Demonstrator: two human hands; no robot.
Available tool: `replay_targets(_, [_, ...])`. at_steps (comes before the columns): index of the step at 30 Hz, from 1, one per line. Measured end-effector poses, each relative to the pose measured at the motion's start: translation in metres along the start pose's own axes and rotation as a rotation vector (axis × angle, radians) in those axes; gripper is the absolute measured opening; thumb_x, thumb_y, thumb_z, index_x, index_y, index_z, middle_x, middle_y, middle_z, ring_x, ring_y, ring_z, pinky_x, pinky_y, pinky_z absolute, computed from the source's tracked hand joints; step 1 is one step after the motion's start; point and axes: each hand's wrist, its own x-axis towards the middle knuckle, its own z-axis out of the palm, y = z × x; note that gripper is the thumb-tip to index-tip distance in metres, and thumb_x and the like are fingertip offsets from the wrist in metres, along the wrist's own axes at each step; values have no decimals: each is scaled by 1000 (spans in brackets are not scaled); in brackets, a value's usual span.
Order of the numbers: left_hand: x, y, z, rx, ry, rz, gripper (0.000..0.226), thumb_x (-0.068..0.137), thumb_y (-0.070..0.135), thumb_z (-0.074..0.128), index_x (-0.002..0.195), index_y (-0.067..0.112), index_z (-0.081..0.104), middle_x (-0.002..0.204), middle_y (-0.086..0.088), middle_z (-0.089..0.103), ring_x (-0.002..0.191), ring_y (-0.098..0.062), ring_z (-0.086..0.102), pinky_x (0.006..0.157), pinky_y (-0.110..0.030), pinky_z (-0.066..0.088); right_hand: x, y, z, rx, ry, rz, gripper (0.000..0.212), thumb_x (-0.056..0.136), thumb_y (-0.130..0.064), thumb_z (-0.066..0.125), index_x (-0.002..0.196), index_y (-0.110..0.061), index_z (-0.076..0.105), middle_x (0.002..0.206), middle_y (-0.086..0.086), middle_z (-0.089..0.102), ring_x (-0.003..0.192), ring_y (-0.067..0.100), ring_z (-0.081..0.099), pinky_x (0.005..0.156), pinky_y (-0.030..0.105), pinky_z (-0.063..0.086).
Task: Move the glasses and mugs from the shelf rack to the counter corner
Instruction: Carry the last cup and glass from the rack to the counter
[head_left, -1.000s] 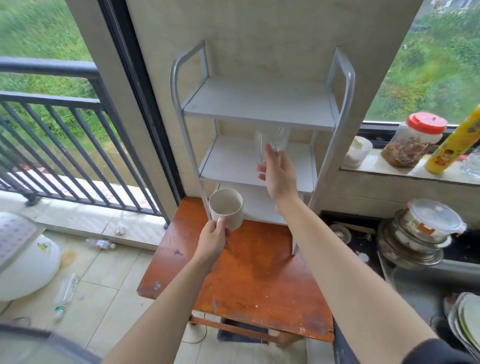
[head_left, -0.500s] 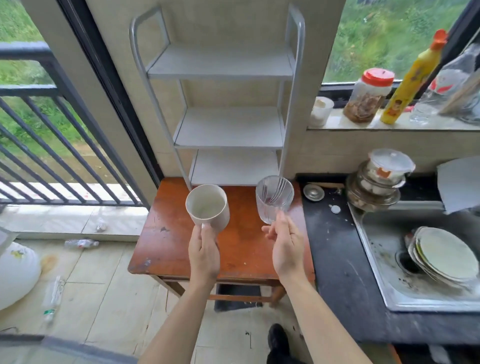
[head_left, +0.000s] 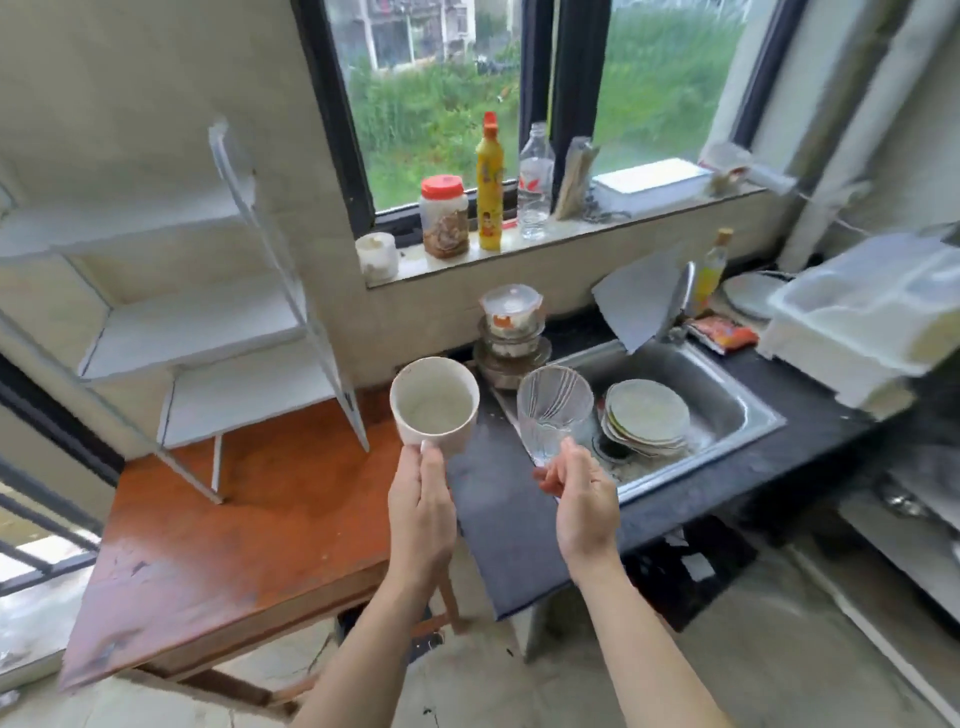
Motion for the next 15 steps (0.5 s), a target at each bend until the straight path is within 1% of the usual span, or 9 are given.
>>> replay_targets(2, [-21,15,46,-1,-55,44,28,105,27,35,85,17,52,63,19,51,59,-2,43,57,-16,37,4,-10,-53,5,54,-29,48,94,-45,46,49,-29,52,53,-9,51,71,22,63,76,34,50])
replay_targets(4, [-47,30,96,1,-114,74,28,105,27,35,85,15,51,67,12,49,62,-3,43,60,-22,37,5,-21,-114,-2,117,-59,47,94,-46,46,50,-30,50,56,-7,54,72,20,65,68,21,50])
replay_targets(5, [-62,37,123,6,-145,86,28,106,25,35,83,15,49,69,9,48,63,-4,43,62,-23,37,5,-27,-147,-7,152,-67,47,94,-46,46,50,-30,51,57,-6,54,73,18,66,66,17,48])
replay_targets(6, [-77,44,150,12,-178,98,30,106,23,36,80,15,48,69,5,48,62,-4,44,61,-20,36,5,-33,-180,-13,190,-71,47,94,-46,46,50,-29,51,58,-5,54,73,16,66,65,15,47])
replay_targets(7, [-94,51,177,17,-212,108,32,107,20,36,77,15,47,68,2,48,61,-3,44,58,-16,35,3,-38,-215,-28,232,-77,47,94,-46,46,50,-29,50,58,-4,53,72,14,66,64,15,47])
replay_targets(9, [-127,68,230,-1,-297,114,34,106,18,36,74,11,44,66,-2,46,57,-2,43,55,-12,36,2,-51,-281,-63,305,-98,48,94,-45,45,49,-29,47,56,-7,50,72,13,67,67,20,47])
replay_targets(12, [-174,91,302,-47,-473,109,35,106,17,36,77,0,43,69,-7,45,59,-6,40,56,-14,36,-2,-66,-372,-59,435,-84,44,92,-45,46,54,-24,42,56,-7,49,74,15,67,72,27,48])
replay_targets(13, [-190,98,324,-62,-533,125,35,107,18,36,77,3,43,69,-4,45,60,-7,40,57,-16,36,-4,-69,-400,-56,489,-78,45,91,-45,46,55,-19,41,55,-6,49,73,15,68,71,26,48])
replay_targets(15, [-220,111,368,-86,-657,156,33,108,22,36,76,17,45,65,10,44,60,-8,40,57,-19,36,-6,-75,-450,-55,598,-86,47,91,-47,45,55,-17,39,54,-4,49,71,12,69,67,20,47])
